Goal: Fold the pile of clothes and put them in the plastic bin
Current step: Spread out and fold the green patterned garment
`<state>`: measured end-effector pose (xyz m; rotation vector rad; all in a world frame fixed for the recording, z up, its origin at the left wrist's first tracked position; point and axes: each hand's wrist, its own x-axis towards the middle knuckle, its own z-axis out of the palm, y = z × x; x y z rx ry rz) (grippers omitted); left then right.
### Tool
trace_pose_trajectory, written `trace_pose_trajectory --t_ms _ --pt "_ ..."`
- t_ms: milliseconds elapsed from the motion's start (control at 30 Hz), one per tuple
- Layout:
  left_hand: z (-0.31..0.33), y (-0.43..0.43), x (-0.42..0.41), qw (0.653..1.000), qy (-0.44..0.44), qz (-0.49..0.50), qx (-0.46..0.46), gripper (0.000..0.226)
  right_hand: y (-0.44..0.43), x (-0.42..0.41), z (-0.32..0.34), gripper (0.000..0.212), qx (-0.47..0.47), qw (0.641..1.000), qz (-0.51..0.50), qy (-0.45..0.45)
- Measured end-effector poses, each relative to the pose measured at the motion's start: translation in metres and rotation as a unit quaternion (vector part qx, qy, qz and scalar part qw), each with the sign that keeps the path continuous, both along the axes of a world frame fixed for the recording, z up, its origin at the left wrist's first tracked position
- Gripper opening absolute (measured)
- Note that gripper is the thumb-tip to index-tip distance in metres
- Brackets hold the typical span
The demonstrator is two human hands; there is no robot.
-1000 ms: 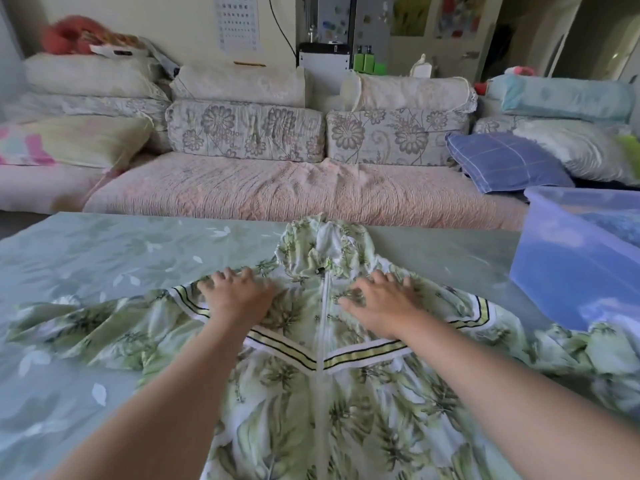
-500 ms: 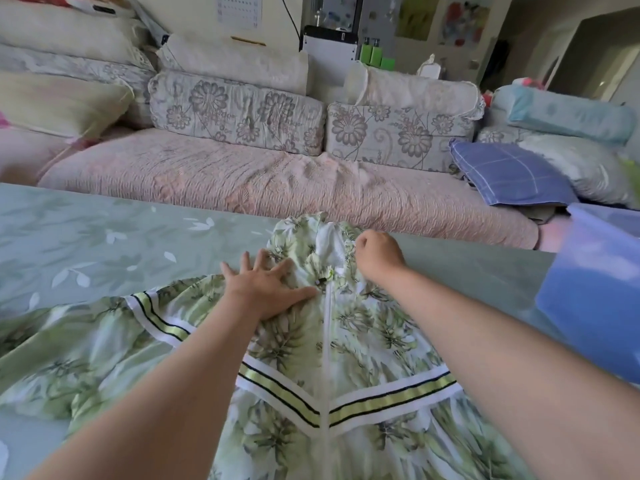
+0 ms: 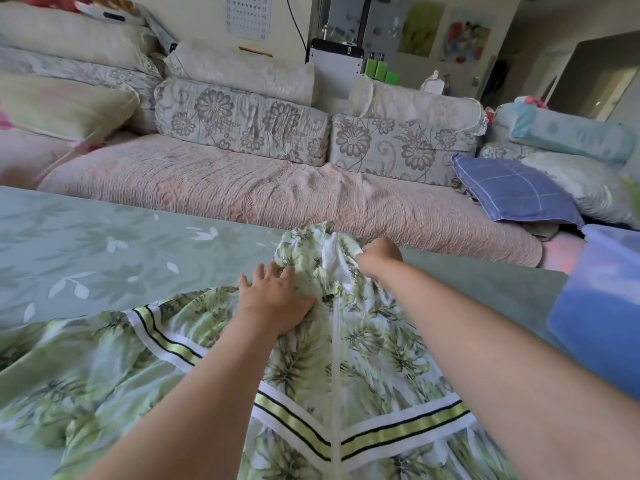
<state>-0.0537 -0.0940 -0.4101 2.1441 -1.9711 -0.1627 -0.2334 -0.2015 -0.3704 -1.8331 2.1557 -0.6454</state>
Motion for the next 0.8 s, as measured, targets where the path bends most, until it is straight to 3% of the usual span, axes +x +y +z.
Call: trace_pose_trajectory --t_ms 67,133,233,333,400,467,533,667,733,800 --pt "0.004 0.002 -0.001 0.999 0.021 0.0 -0.035 0.073 0.006 0.001 0.007 0.021 -0.063 0.994 0.057 -0.064" --pt "0.015 0.005 -0.002 0.995 0.056 0.002 -0.085 0.063 0.03 -0.002 0.017 0.014 -0.122 0.98 0.128 -0.088" --pt "0.035 0.012 0.005 0.976 0.153 0.028 -0.152 0.053 0.078 -0.013 0.021 0.006 -0.216 0.921 0.319 0.048" --pt "0.047 0.021 0.015 0.958 0.21 0.036 -0.19 0.058 0.118 -0.032 0.012 0.026 -0.2 0.838 0.48 0.169" --pt "0.048 0.029 0.02 0.955 0.217 0.024 -0.201 0.069 0.134 -0.047 0.004 0.028 -0.186 0.798 0.522 0.235" --pt "0.045 0.038 0.023 0.96 0.196 0.001 -0.198 0.083 0.144 -0.063 0.001 0.021 -0.176 0.787 0.521 0.28" --pt "0.042 0.043 0.026 0.971 0.166 -0.012 -0.174 0.089 0.149 -0.073 0.005 0.017 -0.149 0.81 0.477 0.306" --pt "0.032 0.044 0.029 0.991 0.122 -0.021 -0.043 0.08 0.145 -0.056 0.021 0.046 -0.11 0.921 0.298 0.223" --pt "0.03 0.046 0.028 0.994 0.095 -0.037 0.036 0.061 0.135 -0.034 0.027 0.036 -0.125 0.95 0.238 0.158" --pt "0.034 0.047 0.028 0.994 0.093 -0.048 0.034 0.043 0.124 -0.005 0.029 0.026 -0.102 0.969 0.21 0.078"
